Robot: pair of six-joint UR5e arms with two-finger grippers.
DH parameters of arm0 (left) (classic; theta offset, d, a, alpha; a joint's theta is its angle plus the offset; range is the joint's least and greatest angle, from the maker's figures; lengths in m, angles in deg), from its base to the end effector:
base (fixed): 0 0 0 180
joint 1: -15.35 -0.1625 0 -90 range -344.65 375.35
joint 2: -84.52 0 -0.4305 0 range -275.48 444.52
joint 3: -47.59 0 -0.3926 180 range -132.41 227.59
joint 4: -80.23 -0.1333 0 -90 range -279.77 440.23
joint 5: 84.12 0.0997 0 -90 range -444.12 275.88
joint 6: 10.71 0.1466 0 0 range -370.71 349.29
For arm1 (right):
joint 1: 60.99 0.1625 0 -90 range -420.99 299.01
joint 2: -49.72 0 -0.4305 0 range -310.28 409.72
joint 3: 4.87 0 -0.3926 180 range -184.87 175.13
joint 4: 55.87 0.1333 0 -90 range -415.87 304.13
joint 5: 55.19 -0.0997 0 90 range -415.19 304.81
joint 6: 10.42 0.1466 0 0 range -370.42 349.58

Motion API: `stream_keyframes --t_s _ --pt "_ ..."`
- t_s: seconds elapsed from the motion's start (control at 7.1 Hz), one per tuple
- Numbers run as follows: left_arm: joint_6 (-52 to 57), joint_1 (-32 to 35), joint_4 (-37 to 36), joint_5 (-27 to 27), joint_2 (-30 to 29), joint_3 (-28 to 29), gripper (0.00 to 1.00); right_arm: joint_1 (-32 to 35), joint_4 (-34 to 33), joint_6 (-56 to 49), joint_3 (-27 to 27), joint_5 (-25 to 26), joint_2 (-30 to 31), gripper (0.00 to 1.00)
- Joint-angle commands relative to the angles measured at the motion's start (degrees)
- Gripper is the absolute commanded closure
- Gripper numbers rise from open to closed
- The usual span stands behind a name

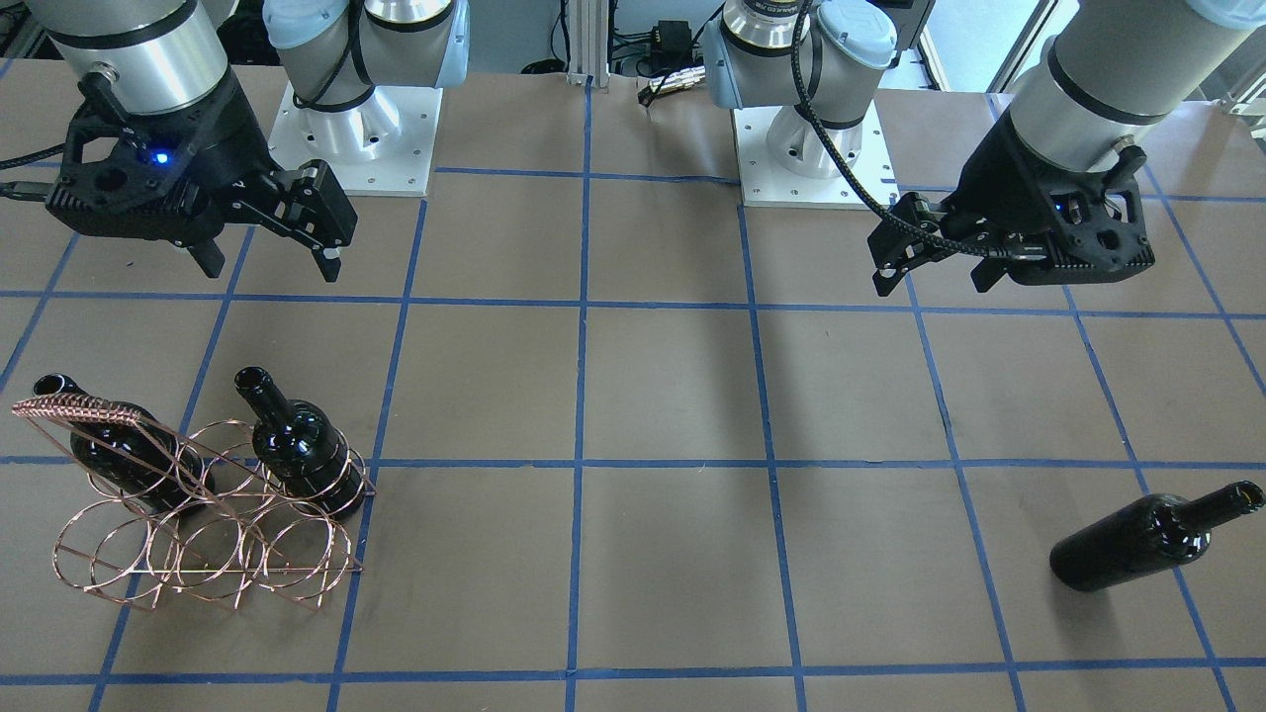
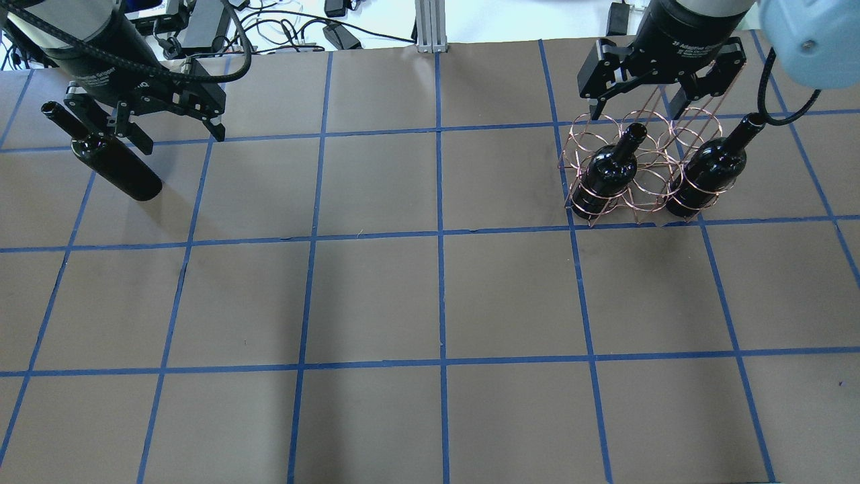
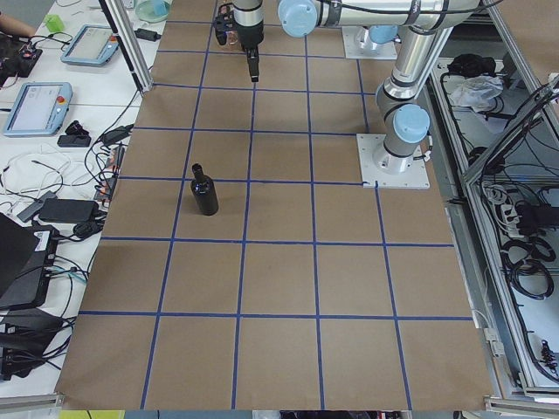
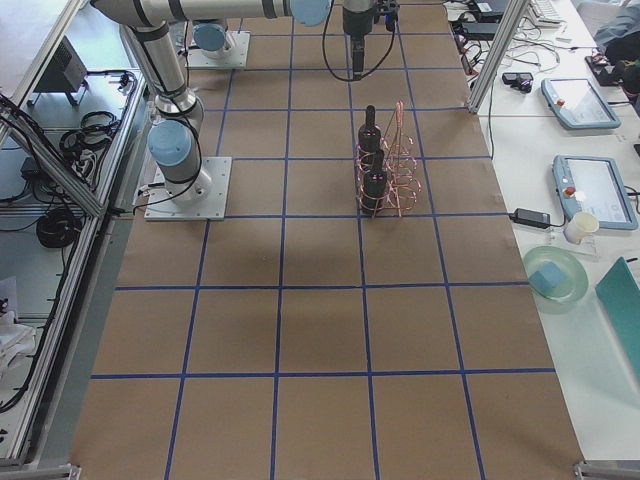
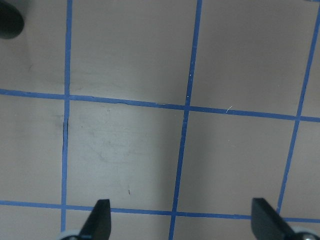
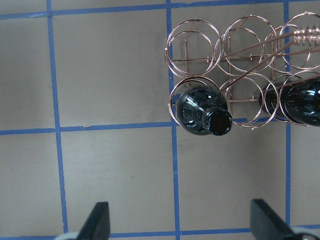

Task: Place wine into wine basket
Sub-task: 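Hold the black wine bottle upright in the left gripper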

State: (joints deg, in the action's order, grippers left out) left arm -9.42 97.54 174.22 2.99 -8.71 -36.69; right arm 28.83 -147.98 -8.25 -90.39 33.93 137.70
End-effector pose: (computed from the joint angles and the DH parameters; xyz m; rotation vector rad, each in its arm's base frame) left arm -0.0698 -0.5267 0.4604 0.1767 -3.0840 -0.0341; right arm 0.1339 -0.5189 0.4714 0.0631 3.1218 -0.1242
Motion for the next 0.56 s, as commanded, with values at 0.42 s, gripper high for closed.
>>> stream_keyframes --t_s 0.42 --pt "10.8 -11.57 -6.78 1.48 -2.9 1.05 0.0 0.0 0.0 0.03 0.0 0.0 0.0 0.0"
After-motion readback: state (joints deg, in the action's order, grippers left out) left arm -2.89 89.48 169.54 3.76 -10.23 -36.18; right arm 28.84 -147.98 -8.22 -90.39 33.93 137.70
